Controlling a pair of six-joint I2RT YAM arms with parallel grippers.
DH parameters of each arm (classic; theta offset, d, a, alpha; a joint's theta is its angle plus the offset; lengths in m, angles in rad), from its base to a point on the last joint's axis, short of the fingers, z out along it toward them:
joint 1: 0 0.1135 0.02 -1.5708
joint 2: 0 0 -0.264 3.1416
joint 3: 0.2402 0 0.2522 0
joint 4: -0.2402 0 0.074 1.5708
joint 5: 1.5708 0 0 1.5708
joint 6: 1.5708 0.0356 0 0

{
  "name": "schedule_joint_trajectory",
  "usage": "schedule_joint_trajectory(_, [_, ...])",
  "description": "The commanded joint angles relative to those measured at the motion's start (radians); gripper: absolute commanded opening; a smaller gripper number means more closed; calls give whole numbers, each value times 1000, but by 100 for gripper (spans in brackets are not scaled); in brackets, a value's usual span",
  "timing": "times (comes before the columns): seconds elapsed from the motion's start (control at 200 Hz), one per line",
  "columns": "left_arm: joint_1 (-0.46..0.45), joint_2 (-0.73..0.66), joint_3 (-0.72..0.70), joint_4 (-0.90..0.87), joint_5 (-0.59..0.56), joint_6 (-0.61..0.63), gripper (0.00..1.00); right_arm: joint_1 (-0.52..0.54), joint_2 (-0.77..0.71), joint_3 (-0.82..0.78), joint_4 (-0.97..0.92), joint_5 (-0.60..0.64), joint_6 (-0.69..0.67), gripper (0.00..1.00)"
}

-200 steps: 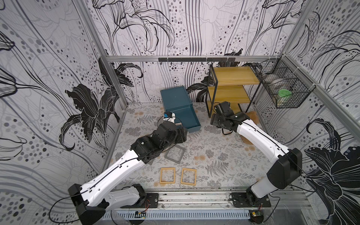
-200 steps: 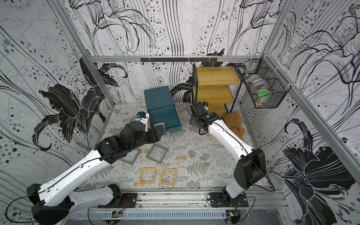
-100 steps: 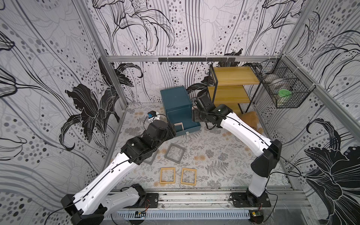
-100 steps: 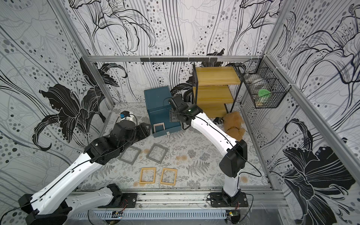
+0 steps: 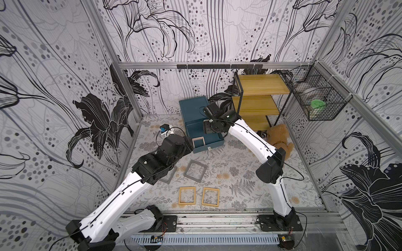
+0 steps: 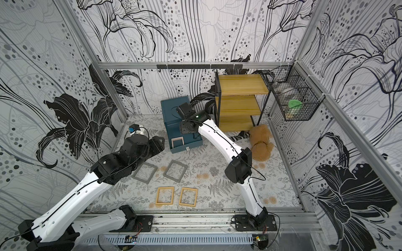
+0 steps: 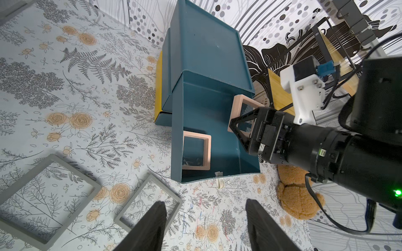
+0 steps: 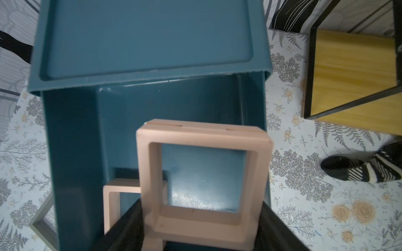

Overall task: Place the brooch boxes into the drawer by color
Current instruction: Place the brooch box in the drawer.

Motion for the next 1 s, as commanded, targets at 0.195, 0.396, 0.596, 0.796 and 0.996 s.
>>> schedule_joint_trajectory(0.195, [3, -1, 12, 2, -12, 7, 63, -2, 48, 28, -92, -30, 2, 45])
schedule_joint_trajectory(0.396, [3, -1, 14, 4, -12, 10, 63, -2, 63, 31, -101, -36, -11, 46])
schedule_joint_trajectory(0.596, [3, 2, 14, 7, -9, 12, 63, -2, 80, 34, -113, -48, -11, 46])
schedule_joint_trajectory(0.796, [2, 10, 13, 9, -6, 12, 64, -2, 91, 37, -120, -57, -10, 48])
schedule_joint_trajectory(0.996, [3, 16, 17, 14, -5, 18, 64, -1, 97, 38, -129, -67, -7, 54])
